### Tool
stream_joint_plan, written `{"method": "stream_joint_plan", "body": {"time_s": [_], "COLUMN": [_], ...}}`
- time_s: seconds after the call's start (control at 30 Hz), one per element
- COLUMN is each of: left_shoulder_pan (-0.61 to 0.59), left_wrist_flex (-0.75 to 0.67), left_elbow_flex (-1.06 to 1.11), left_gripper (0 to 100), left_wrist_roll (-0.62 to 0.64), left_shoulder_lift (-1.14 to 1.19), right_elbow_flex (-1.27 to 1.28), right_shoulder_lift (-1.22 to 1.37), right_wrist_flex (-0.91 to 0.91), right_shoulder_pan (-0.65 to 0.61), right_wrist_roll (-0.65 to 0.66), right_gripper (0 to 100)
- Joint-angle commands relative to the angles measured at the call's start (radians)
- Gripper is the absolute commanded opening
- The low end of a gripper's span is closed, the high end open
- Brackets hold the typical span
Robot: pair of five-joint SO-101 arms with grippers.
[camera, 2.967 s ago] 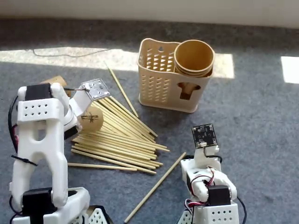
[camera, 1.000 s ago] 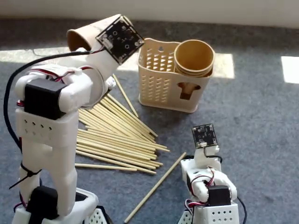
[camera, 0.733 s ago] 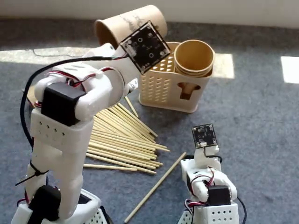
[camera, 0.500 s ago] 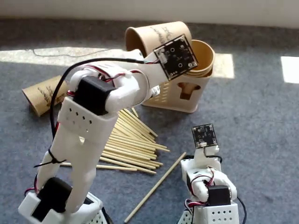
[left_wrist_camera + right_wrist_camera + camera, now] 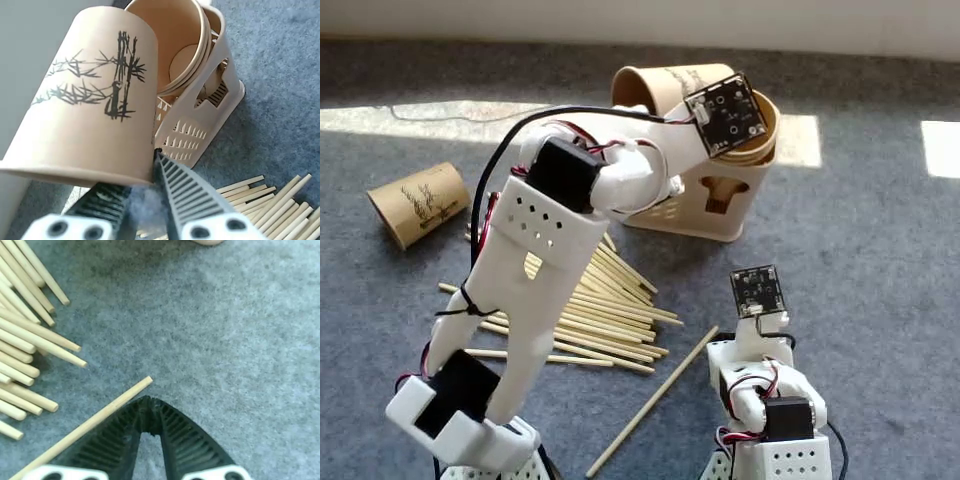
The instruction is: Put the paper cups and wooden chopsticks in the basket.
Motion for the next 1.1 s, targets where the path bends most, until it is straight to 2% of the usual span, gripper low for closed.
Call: {"method": "stream_joint_plan", "body": {"time_s": [0.0, 0.27, 0.57, 1.07], "left_shoulder_pan": [0.024, 0.039, 0.050, 0.116], "left_wrist_flex": [-0.015, -0.018, -0.161, -0.193], "left_elbow_flex": [-0.076, -0.125, -0.124, -0.122], "left_gripper": [7, 10, 10, 10], "left_wrist_roll": [-0.006, -0.006, 0.000, 0.000], "left_shoulder_lift": [-0.004, -0.004, -0.002, -0.002], "right_elbow_flex": [0.097, 0.097, 0.097, 0.097], "right_shoulder_lift": [-0.005, -0.005, -0.005, -0.005], "right_wrist_flex": [0.010, 0.010, 0.010, 0.010], "right_shoulder_pan": [0.010, 0.010, 0.010, 0.010], "right_wrist_roll": [0.000, 0.000, 0.000, 0.000], "right_gripper": [0.5, 0.5, 0.5, 0.5]}}
